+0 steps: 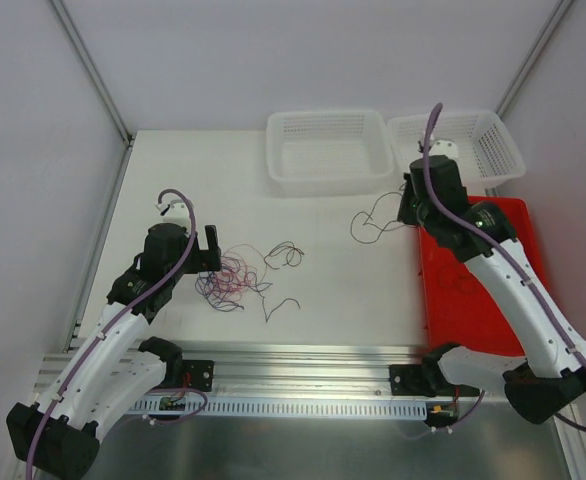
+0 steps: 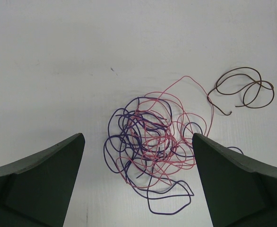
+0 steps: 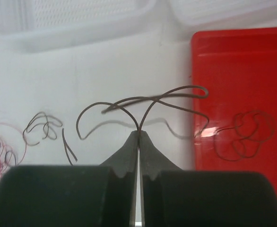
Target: Untangle the cables
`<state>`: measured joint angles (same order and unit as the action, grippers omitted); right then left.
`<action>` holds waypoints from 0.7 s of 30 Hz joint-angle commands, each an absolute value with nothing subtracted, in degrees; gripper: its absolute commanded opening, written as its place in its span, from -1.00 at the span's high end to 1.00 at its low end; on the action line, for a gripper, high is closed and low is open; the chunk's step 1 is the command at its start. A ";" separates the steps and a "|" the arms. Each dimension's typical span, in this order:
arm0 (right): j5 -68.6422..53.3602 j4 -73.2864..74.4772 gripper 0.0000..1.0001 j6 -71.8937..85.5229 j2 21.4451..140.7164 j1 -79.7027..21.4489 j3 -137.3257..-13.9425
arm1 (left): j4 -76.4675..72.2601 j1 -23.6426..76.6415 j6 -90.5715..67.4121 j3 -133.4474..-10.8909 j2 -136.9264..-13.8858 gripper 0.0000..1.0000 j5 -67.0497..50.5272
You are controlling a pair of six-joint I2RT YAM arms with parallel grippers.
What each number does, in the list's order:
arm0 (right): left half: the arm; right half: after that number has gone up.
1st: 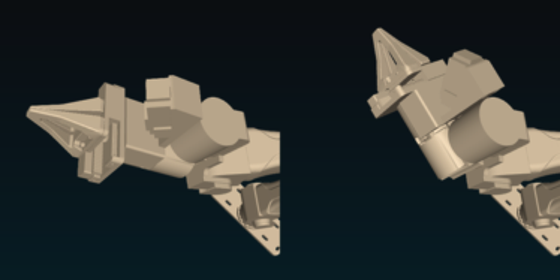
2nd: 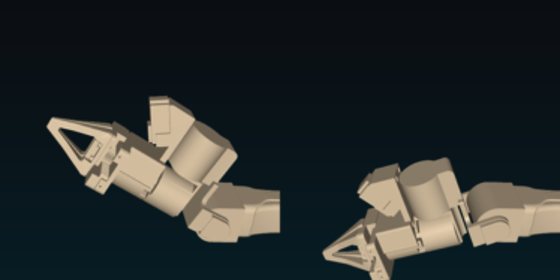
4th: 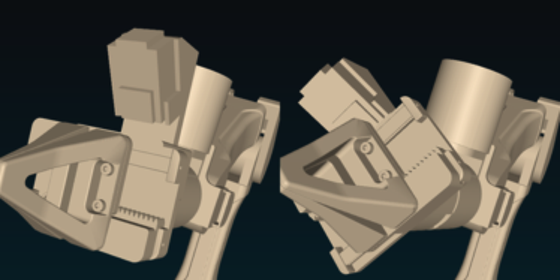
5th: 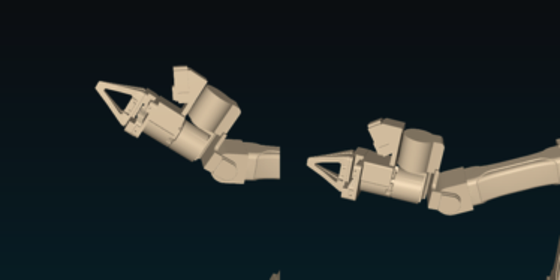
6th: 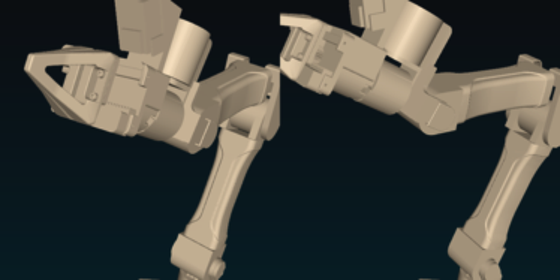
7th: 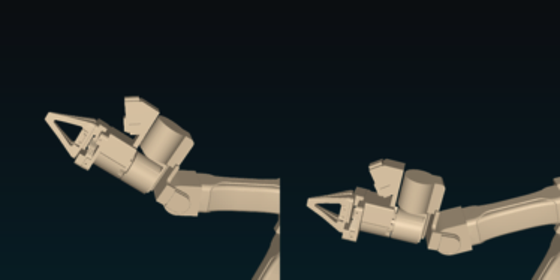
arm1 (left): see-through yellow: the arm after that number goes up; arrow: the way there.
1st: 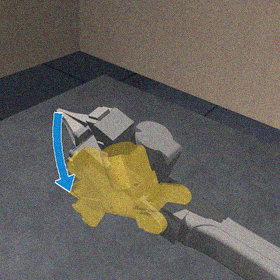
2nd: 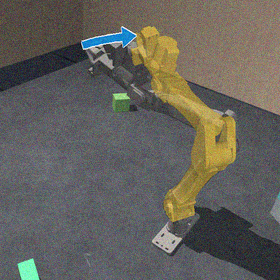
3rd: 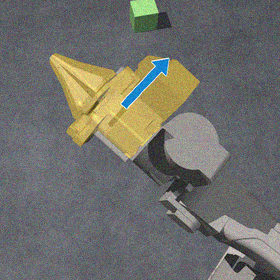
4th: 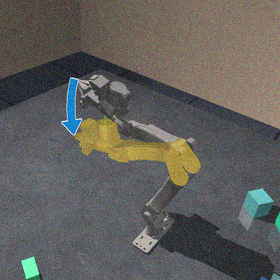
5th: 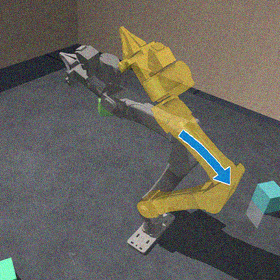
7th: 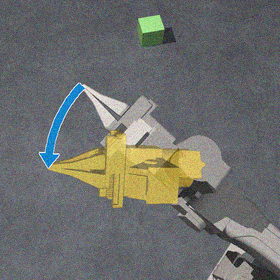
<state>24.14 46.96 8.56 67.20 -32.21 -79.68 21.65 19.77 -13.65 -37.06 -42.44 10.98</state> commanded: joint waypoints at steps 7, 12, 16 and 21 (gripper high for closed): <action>23.83 48.17 0.99 5.36 62.32 -10.83 -82.80 | 19.86 19.51 -12.57 -37.97 -42.80 -0.98 11.51; 17.15 41.24 0.99 12.55 61.79 2.00 -75.42 | 19.86 19.51 -12.57 -38.14 -42.54 -0.98 11.25; 13.28 36.40 0.99 18.10 63.36 11.23 -69.01 | 19.78 19.51 -12.48 -38.14 -42.71 -0.98 10.81; 13.71 31.73 0.99 20.74 70.55 16.08 -65.30 | 19.69 19.51 -12.39 -38.32 -42.98 -0.98 10.02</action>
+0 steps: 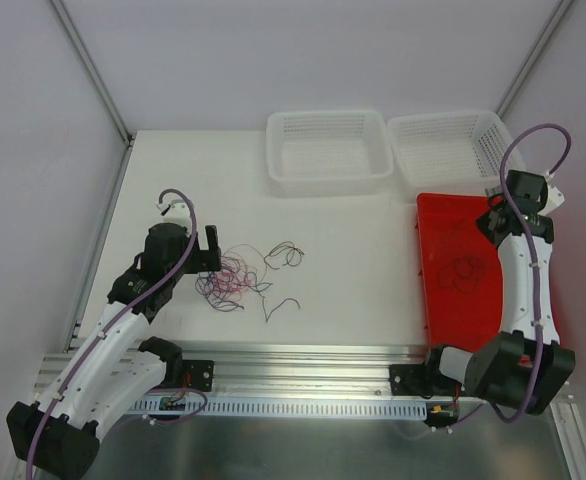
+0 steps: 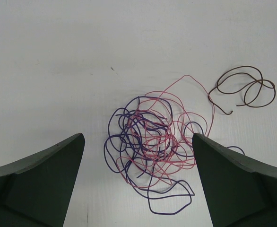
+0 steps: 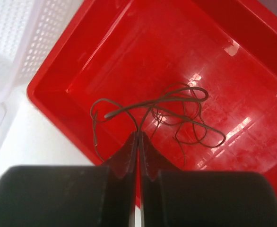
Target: Untangle the cables
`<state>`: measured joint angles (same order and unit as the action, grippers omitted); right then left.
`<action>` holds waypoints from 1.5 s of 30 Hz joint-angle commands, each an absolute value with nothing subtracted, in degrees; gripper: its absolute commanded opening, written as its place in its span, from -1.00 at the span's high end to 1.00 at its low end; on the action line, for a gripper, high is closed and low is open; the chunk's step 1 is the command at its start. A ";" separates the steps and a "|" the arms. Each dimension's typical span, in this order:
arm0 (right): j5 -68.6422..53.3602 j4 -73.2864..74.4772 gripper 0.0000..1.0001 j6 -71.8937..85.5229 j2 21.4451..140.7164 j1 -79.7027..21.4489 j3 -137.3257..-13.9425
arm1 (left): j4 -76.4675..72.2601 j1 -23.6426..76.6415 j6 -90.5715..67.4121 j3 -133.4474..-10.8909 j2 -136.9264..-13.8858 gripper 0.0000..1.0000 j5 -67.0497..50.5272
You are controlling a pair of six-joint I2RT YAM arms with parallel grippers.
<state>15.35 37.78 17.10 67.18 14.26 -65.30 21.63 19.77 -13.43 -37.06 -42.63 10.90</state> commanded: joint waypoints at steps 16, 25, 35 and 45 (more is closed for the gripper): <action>7.12 34.63 -0.94 14.86 66.28 6.61 -61.35 | 19.60 19.51 -12.39 -38.50 -44.38 -0.99 8.88; 0.44 26.29 -0.91 10.55 63.89 -18.88 -58.19 | 19.51 19.51 -12.66 -38.58 -47.54 -0.98 7.91; -2.46 20.22 -0.83 -3.77 86.03 -38.49 -68.19 | 19.78 19.42 -12.74 -39.20 -50.62 -0.99 6.50; -5.79 20.04 -0.59 -13.53 102.82 -44.20 -79.01 | 19.95 19.51 -12.92 -39.99 -52.73 -0.98 5.71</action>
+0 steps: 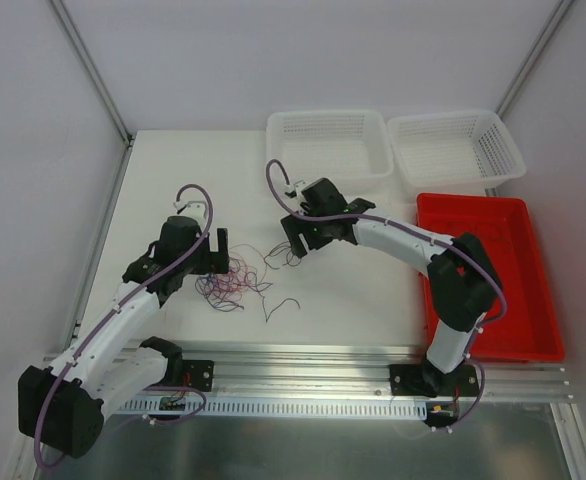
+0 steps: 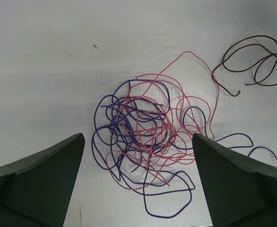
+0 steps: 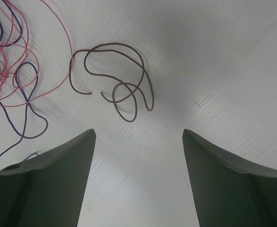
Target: Untangle the cables
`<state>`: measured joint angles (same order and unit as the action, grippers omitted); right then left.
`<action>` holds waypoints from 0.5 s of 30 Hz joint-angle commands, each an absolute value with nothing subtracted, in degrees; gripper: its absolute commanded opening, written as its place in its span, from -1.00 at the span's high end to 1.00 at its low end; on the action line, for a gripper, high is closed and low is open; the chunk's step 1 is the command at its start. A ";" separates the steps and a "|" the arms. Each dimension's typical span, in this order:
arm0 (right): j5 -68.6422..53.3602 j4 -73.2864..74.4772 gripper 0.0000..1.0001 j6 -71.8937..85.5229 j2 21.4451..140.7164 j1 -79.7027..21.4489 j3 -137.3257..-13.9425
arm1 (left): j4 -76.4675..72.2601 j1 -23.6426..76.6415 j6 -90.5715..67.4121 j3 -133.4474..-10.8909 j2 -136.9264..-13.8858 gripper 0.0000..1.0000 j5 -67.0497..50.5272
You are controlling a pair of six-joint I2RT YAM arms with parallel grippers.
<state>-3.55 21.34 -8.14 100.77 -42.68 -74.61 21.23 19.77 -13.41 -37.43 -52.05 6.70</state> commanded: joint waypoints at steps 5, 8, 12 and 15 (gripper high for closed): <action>-7.65 21.18 -0.47 -16.43 109.15 -45.87 -83.23 | 20.13 19.42 -12.83 -40.52 -54.05 -0.98 5.54; -7.73 21.71 -0.33 -17.40 111.97 -46.23 -85.25 | 20.13 19.42 -12.92 -40.60 -54.14 -0.98 5.54; -7.21 22.41 -0.18 -18.46 114.52 -46.49 -86.66 | 20.13 19.51 -12.92 -40.61 -54.49 -0.98 5.54; -6.16 22.41 0.13 -18.63 115.14 -46.49 -86.57 | 20.13 19.42 -12.92 -40.78 -54.75 -0.98 5.54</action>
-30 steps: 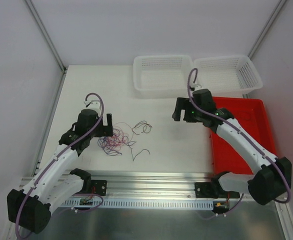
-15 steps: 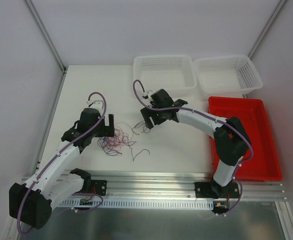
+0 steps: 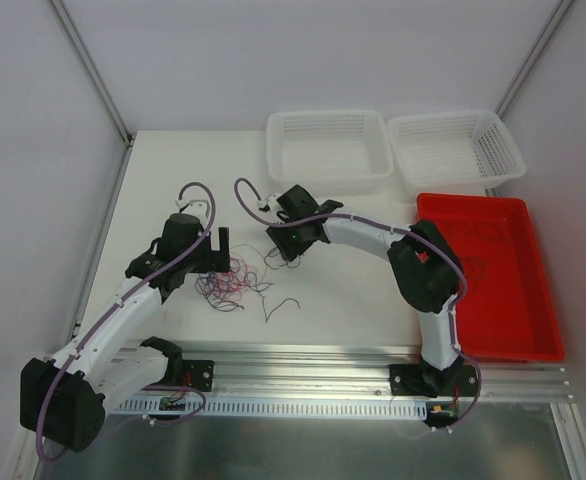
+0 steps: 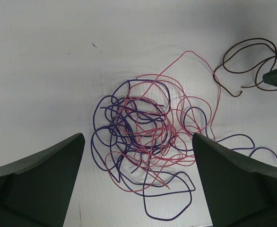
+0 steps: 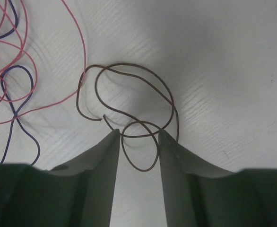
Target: Untangle the cables
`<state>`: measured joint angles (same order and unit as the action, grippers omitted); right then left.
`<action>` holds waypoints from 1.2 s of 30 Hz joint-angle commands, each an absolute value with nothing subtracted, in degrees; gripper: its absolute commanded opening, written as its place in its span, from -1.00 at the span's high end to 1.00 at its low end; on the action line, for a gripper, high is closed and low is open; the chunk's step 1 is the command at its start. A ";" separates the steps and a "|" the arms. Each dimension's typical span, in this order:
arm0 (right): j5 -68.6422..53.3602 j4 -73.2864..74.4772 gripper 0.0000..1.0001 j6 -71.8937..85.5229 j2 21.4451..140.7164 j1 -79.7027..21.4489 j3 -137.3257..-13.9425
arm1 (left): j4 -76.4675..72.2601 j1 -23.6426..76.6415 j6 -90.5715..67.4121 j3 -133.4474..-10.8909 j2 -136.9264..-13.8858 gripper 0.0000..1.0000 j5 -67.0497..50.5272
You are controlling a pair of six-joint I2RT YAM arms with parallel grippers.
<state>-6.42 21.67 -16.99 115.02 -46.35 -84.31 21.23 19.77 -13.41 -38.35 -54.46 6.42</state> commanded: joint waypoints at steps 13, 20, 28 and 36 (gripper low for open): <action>2.63 23.80 0.99 -18.11 99.95 -46.41 -79.10 | 20.21 19.51 -12.92 -40.78 -54.67 -0.98 5.45; 5.80 34.27 0.99 -14.59 88.60 -46.41 -85.42 | 20.30 19.42 -12.92 -40.61 -54.41 -0.98 5.54; 24.13 48.48 0.99 -10.73 84.89 -45.70 -93.31 | 20.39 19.51 -12.83 -40.52 -54.23 -0.98 5.80; 23.02 47.28 0.99 -7.56 76.22 -38.15 -91.23 | 20.48 19.51 -12.83 -40.43 -54.40 -0.98 5.98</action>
<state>20.21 45.12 -10.13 81.62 -40.91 -90.65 21.26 19.77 -13.41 -38.74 -54.74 6.39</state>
